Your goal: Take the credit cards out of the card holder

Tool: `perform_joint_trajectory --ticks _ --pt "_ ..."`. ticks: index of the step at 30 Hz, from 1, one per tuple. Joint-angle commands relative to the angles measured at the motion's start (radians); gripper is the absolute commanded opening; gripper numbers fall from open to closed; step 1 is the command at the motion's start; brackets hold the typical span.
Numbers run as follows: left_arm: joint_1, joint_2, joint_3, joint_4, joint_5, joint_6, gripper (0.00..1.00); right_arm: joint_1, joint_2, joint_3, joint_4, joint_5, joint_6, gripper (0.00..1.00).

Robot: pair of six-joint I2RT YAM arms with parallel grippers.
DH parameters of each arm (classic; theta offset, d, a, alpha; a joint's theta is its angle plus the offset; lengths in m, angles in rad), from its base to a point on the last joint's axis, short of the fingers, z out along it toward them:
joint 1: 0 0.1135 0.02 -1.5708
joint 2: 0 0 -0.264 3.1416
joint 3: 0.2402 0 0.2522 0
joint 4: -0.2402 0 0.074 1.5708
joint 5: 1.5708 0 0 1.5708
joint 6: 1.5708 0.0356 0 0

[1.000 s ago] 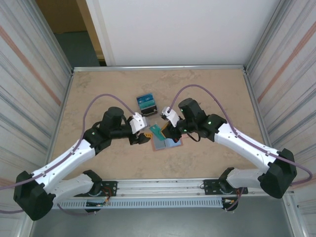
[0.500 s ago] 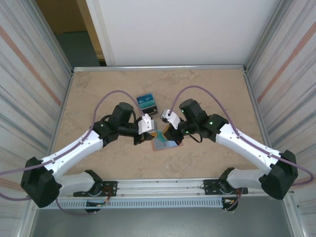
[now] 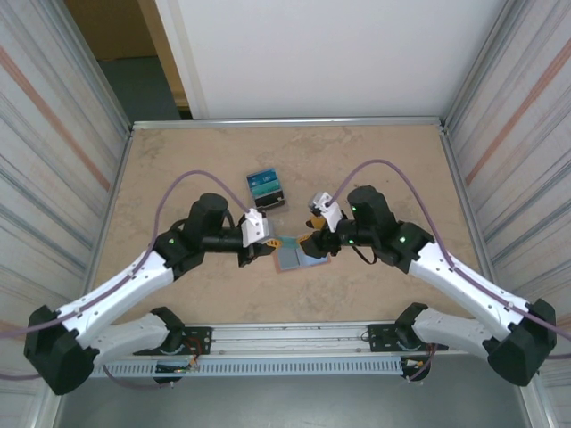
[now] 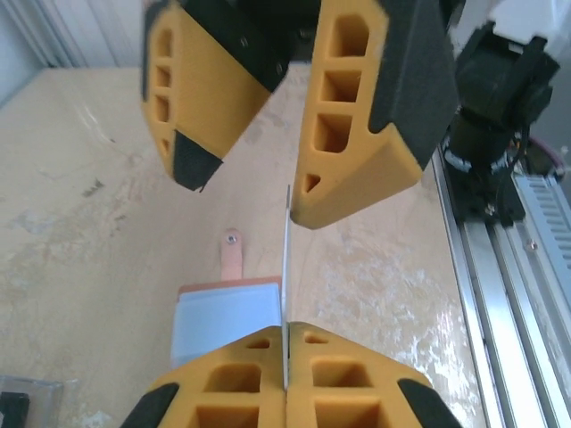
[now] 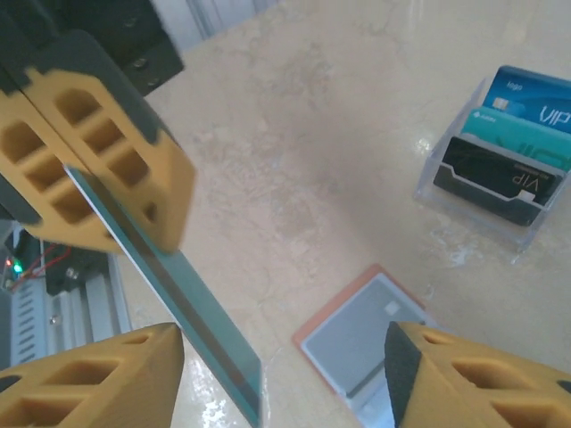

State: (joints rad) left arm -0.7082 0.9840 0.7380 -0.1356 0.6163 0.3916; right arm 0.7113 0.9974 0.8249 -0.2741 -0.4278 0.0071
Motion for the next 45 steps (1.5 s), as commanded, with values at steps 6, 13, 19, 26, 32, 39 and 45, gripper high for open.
perform_joint_trajectory --ticks 6,13,19,26,32,39,45 --pt "0.007 -0.163 -0.184 0.394 -0.043 -0.489 0.00 -0.067 -0.109 -0.185 0.429 -0.247 0.264 0.65" --pt "0.008 -0.190 -0.238 0.541 -0.003 -0.668 0.00 -0.066 -0.068 -0.198 0.569 -0.351 0.325 0.62" --pt "0.007 -0.180 -0.250 0.597 0.012 -0.698 0.00 -0.057 -0.014 -0.174 0.618 -0.415 0.338 0.54" --pt "0.007 -0.168 -0.249 0.615 0.031 -0.703 0.00 -0.045 0.030 -0.153 0.628 -0.437 0.334 0.41" --pt "0.007 -0.169 -0.244 0.575 0.039 -0.685 0.00 -0.042 0.016 -0.151 0.622 -0.433 0.324 0.27" --pt "0.007 -0.169 -0.235 0.539 0.028 -0.668 0.00 -0.030 -0.002 -0.142 0.561 -0.411 0.283 0.07" --pt "0.015 -0.203 -0.159 0.355 -0.002 -0.573 0.36 -0.022 -0.036 -0.111 0.405 -0.363 0.204 0.00"
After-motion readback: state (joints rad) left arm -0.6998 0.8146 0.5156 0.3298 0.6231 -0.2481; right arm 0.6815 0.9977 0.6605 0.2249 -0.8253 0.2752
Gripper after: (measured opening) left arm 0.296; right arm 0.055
